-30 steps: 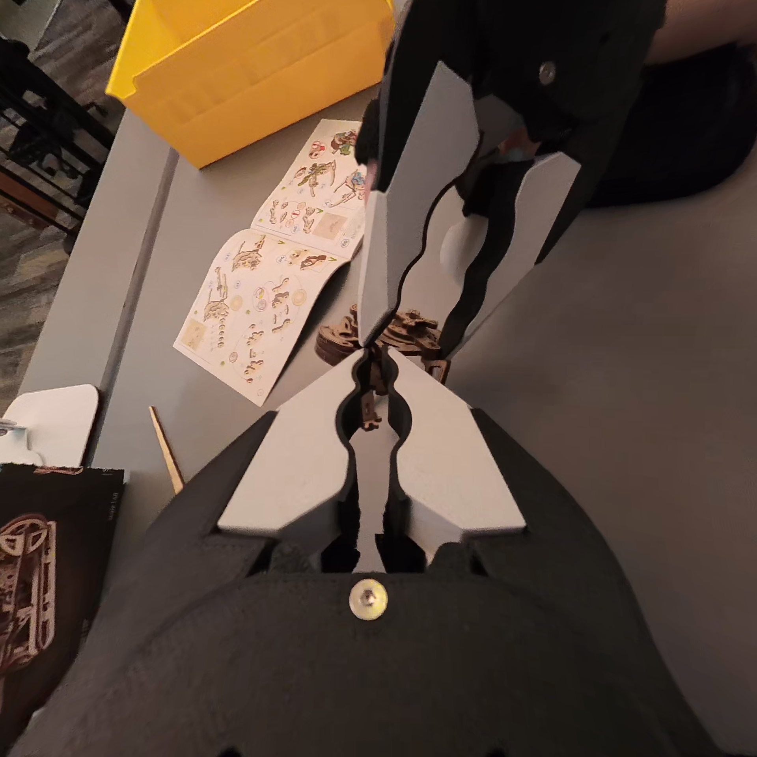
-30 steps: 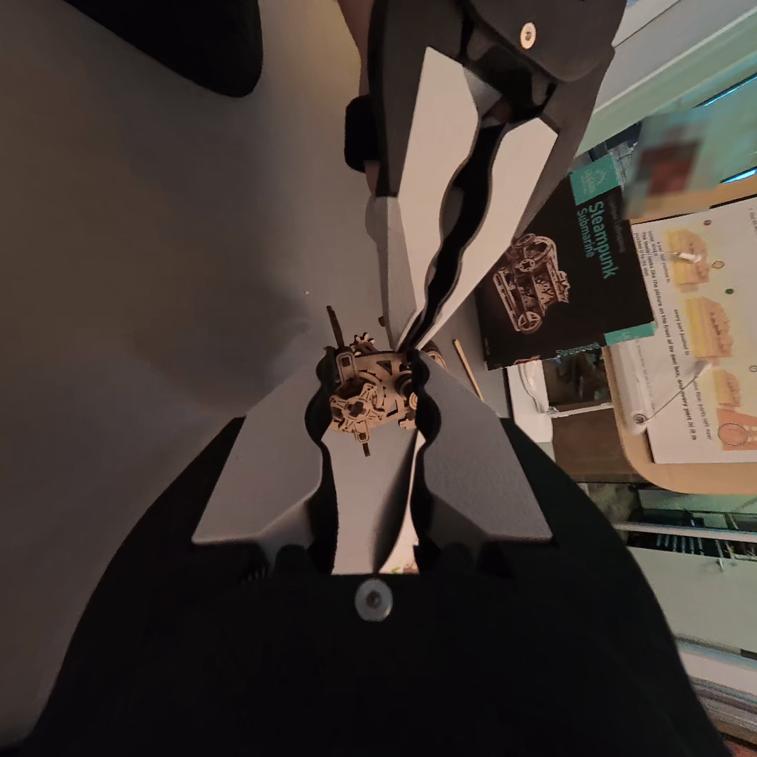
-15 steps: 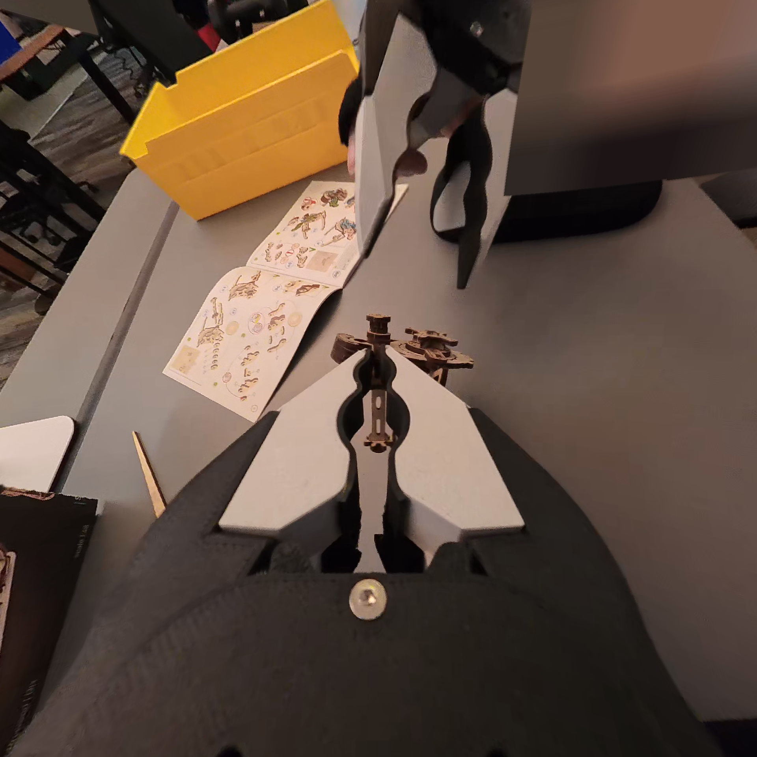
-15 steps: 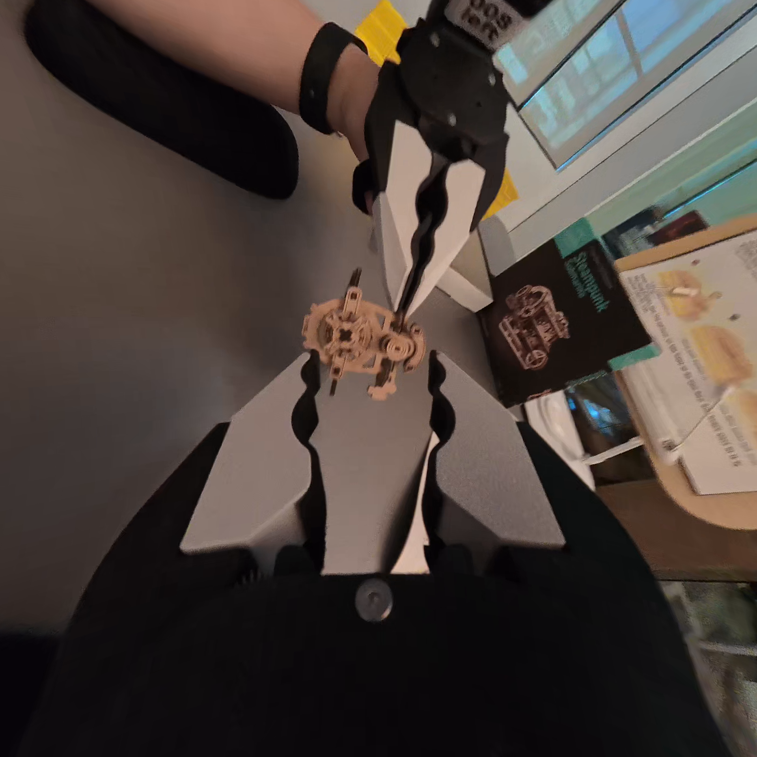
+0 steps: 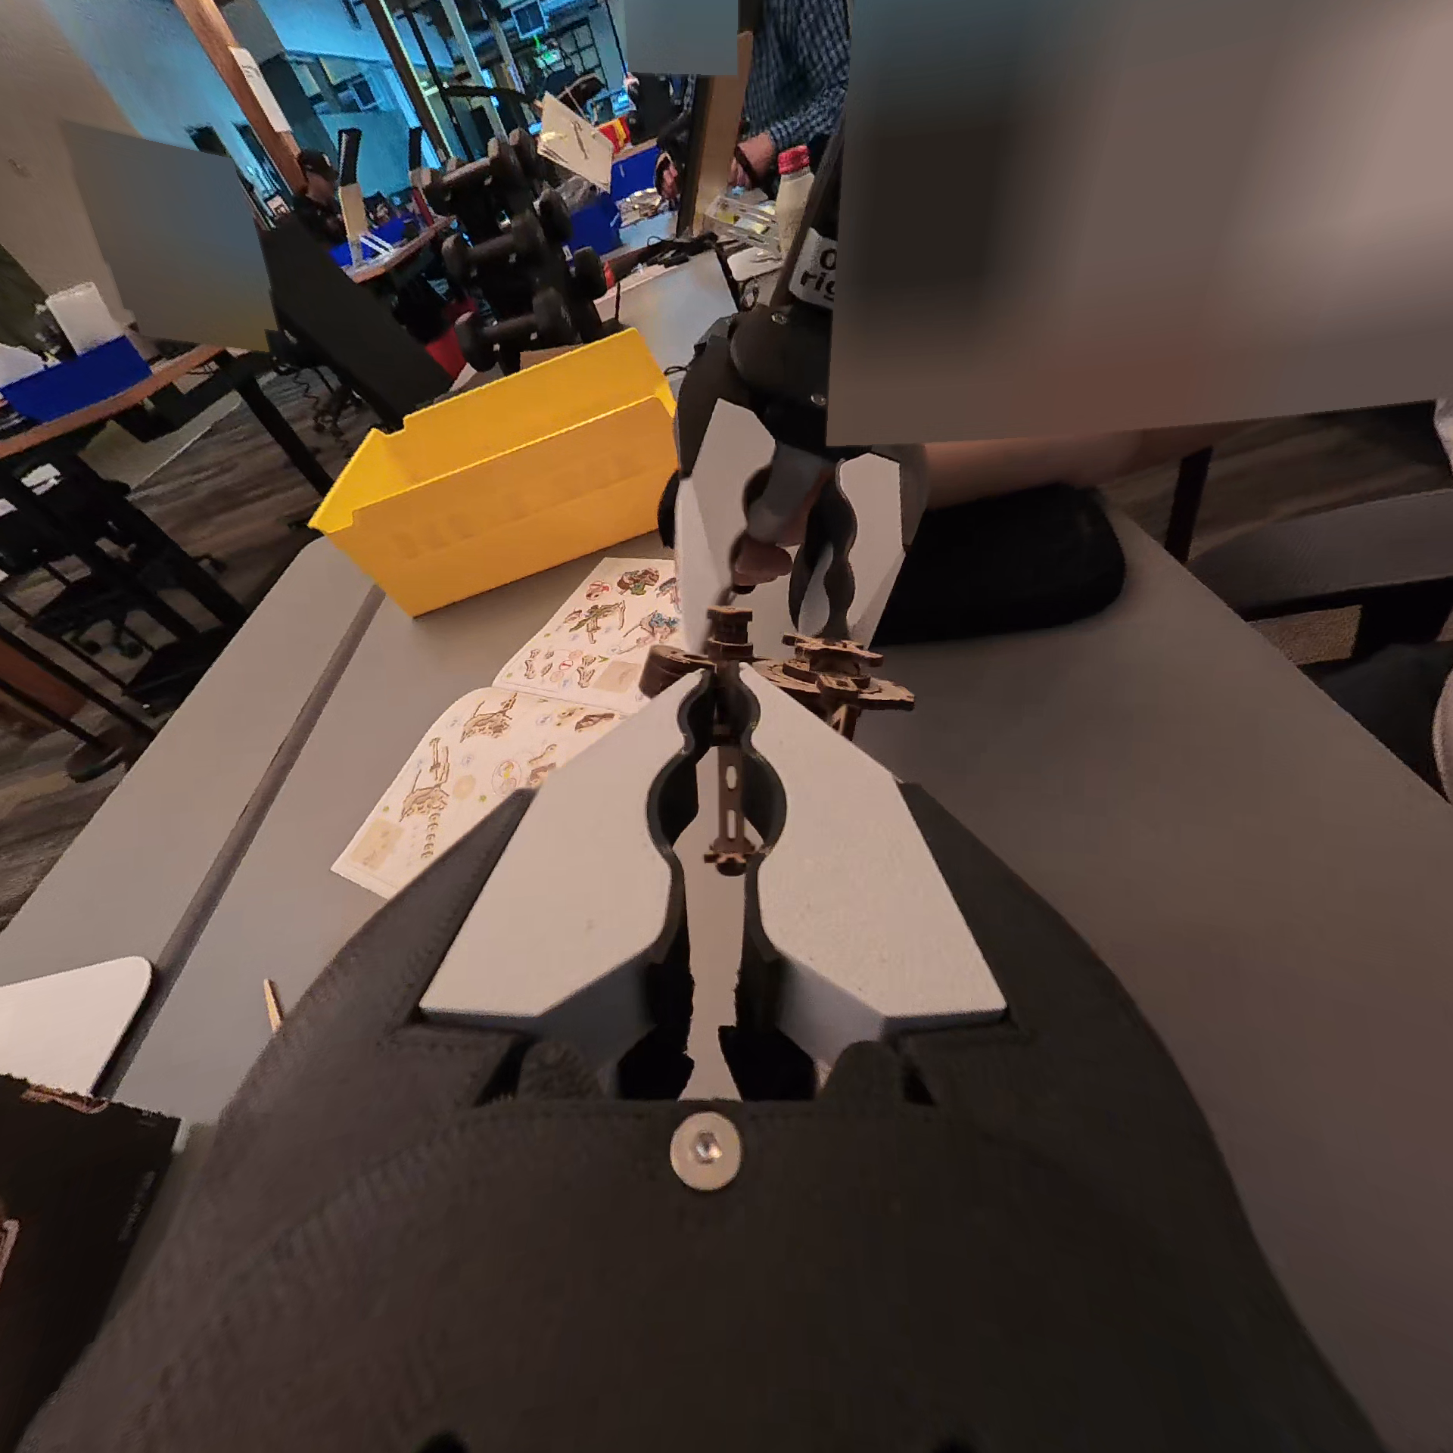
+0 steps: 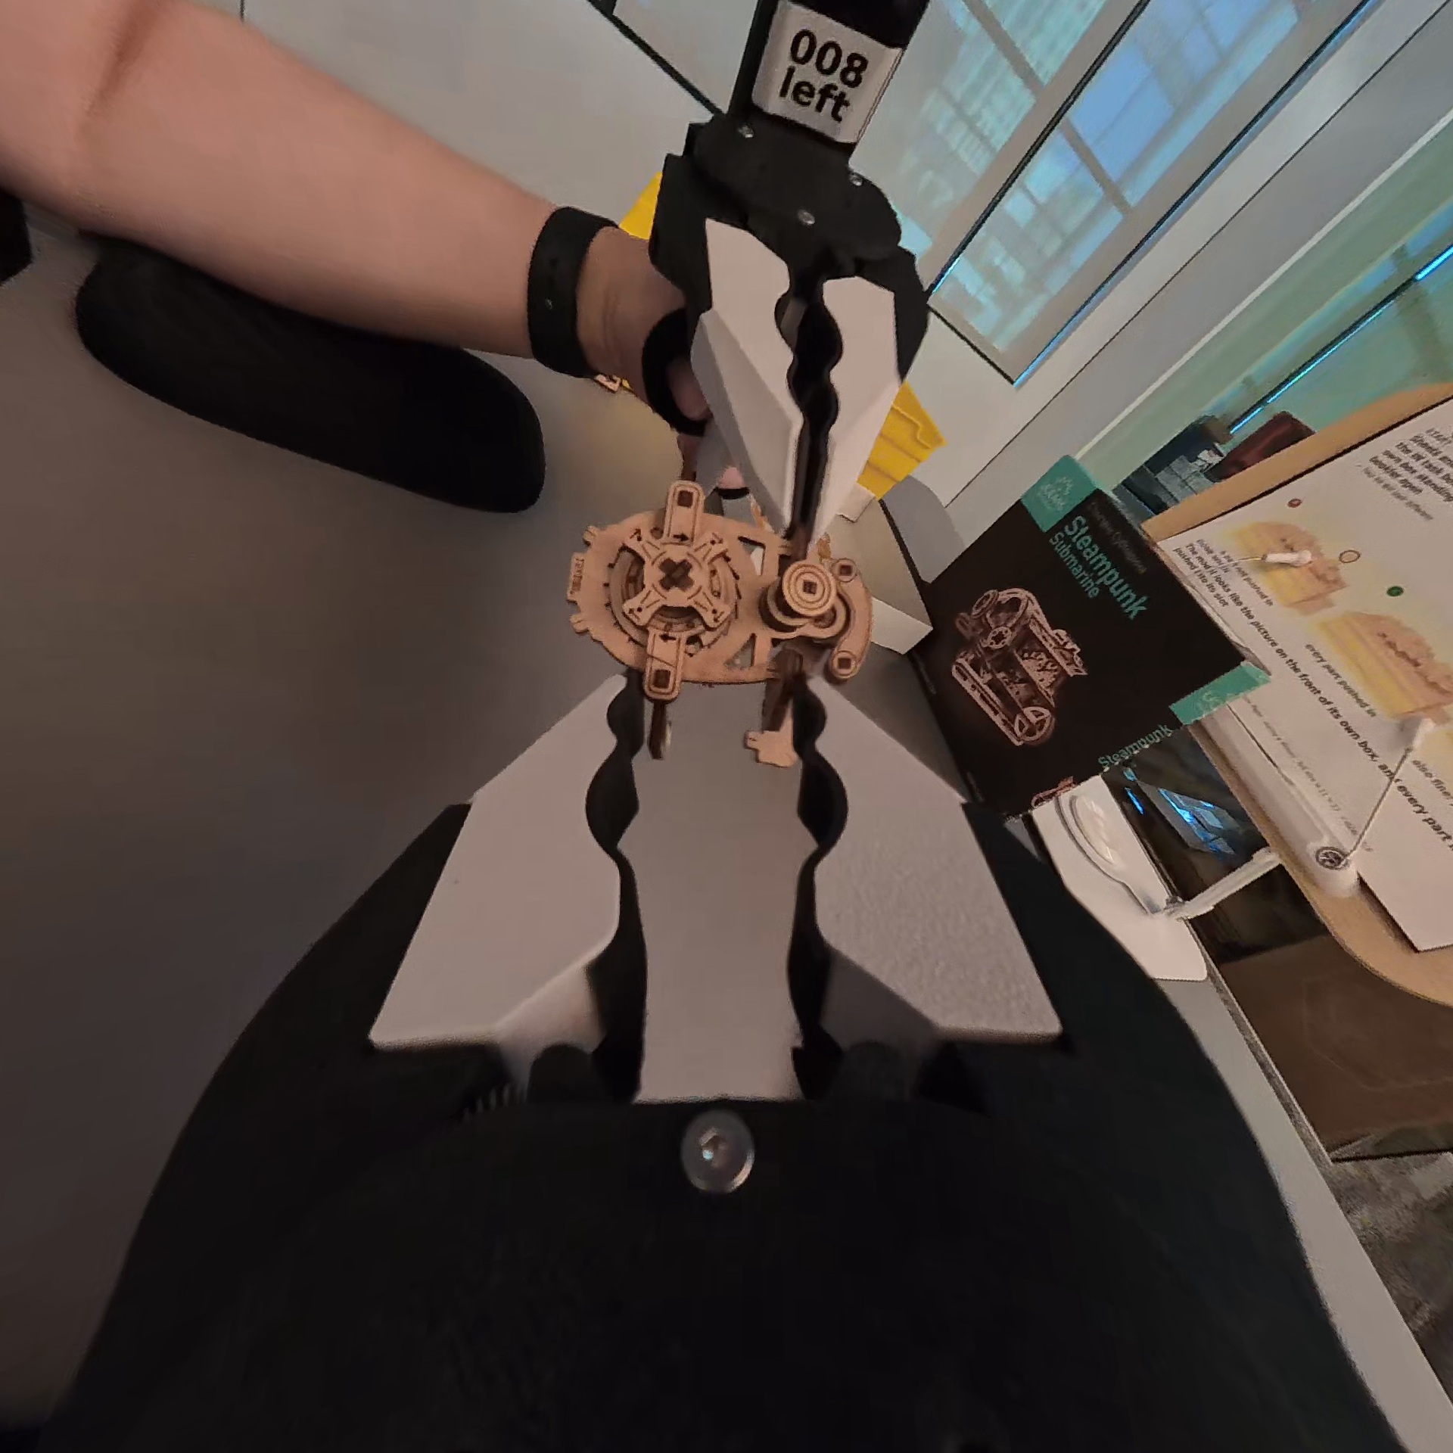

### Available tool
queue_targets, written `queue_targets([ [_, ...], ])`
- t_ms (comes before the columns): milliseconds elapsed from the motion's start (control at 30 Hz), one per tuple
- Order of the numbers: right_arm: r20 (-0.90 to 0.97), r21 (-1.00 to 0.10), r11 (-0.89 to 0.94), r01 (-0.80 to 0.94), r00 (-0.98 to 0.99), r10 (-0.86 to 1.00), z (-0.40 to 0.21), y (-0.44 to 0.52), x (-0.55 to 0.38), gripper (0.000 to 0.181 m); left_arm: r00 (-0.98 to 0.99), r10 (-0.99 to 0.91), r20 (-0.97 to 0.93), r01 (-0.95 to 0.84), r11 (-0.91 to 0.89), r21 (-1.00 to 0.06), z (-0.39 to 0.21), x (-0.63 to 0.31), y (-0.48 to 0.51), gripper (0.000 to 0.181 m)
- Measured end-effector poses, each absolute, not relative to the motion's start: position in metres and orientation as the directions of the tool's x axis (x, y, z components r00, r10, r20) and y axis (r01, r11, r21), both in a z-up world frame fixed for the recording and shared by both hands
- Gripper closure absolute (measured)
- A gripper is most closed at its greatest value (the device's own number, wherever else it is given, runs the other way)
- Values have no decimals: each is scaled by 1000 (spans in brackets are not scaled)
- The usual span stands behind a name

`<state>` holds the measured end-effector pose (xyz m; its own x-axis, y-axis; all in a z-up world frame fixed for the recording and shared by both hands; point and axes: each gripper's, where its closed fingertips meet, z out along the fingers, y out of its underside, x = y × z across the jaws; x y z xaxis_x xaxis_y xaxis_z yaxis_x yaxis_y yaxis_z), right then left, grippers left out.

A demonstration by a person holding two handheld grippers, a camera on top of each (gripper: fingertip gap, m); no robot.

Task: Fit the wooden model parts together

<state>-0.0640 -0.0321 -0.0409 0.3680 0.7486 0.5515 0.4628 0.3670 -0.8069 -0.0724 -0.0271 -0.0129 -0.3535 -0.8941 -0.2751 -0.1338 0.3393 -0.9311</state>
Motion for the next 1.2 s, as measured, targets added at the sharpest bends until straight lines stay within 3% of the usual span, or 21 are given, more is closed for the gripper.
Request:
queue_targets([
  [100, 575, -780, 354, 516, 367, 732, -46, -28, -61, 145, -341, -902, -263, -157, 330, -931, -17, -72, -25, 181],
  [233, 667, -673, 329, 662, 353, 656, -59, -14, -49, 145, -357, -914, -194, -246, 293, -924, -23, -79, -29, 146],
  [300, 679, -649, 329, 686, 326, 658, -65, -15, -52, 145, -349, -904, -247, -248, 343, -906, -24, -78, -39, 130],
  [367, 705, -605, 325, 727, 300, 642, -71, -12, -52, 145, -245, -858, -451, -320, 511, -798, -38, -74, -27, 127],
  [467, 753, -518, 313, 796, 251, 608, -81, -7, -49, 145, -205, -754, -624, -395, 647, -652, -56, -71, -22, 129],
  [567, 784, -443, 306, 843, 198, 589, -89, -5, -47, 145, -176, -738, -652, -407, 658, -634, -61, -74, -20, 132],
  [700, 791, -427, 318, 846, 180, 584, -89, -8, -51, 144, -134, -741, -658, -328, 660, -676, -53, -76, -21, 164],
  [833, 812, -391, 323, 862, 159, 561, -90, -6, -46, 144, -82, -865, -495, -313, 494, -811, -47, -78, -11, 158],
  [900, 796, -419, 321, 849, 174, 580, -91, -7, -46, 144, 37, -961, -274, -140, 266, -954, -12, -79, 0, 181],
  [933, 791, -432, 317, 845, 185, 584, -91, -6, -45, 144, 17, -996, -86, -29, 86, -996, 6, -82, 2, 181],
  [1000, 783, -452, 313, 835, 204, 587, -89, -5, -44, 144, -157, -947, 280, 86, -296, -951, 29, -93, 5, 181],
  [1067, 770, -484, 303, 821, 235, 594, -86, -3, -42, 145, -304, -830, 468, 144, -525, -838, 44, -104, 13, 176],
  [1100, 759, -503, 297, 812, 250, 601, -85, -3, -41, 145, -237, -850, 470, 135, -508, -851, 34, -103, 24, 181],
  [1200, 728, -546, 275, 792, 286, 623, -84, -1, -39, 145, 30, -973, 227, 30, -226, -974, 6, -96, 41, 181],
])
